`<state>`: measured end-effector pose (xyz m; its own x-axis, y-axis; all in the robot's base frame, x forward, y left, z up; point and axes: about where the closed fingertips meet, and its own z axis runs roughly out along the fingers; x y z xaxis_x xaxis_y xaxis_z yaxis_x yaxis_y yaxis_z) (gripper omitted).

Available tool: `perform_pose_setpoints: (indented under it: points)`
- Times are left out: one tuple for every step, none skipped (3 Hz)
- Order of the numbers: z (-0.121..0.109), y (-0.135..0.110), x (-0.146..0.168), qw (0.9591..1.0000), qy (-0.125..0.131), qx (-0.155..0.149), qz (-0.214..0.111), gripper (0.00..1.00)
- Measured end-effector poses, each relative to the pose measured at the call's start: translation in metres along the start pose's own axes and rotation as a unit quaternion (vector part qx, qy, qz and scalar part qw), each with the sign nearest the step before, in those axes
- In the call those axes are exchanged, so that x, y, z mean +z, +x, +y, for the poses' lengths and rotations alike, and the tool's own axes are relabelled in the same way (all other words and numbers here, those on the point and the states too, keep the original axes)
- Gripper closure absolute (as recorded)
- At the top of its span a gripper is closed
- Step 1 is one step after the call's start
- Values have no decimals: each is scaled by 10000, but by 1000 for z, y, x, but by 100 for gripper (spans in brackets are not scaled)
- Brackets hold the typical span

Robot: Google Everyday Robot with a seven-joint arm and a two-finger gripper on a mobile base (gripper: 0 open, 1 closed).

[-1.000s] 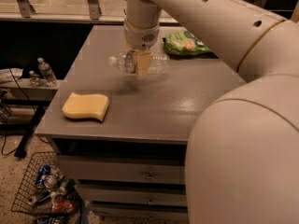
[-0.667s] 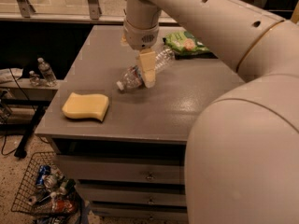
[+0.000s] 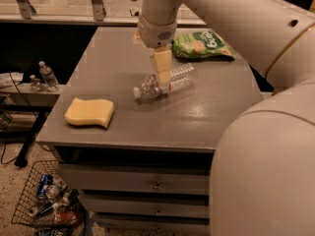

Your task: Knock water bottle over

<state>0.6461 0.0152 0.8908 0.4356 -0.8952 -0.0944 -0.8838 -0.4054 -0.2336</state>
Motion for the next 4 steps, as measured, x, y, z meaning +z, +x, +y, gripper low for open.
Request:
perform_pose_setpoints:
  points:
    - [16,16,-26,9996,203,178,46,0]
    - [37,30,-47,9986,359,384,75,0]
    - [63,48,-64,9964,551,648,67,0]
    - [92,77,-68,9934,662,939,-11,0]
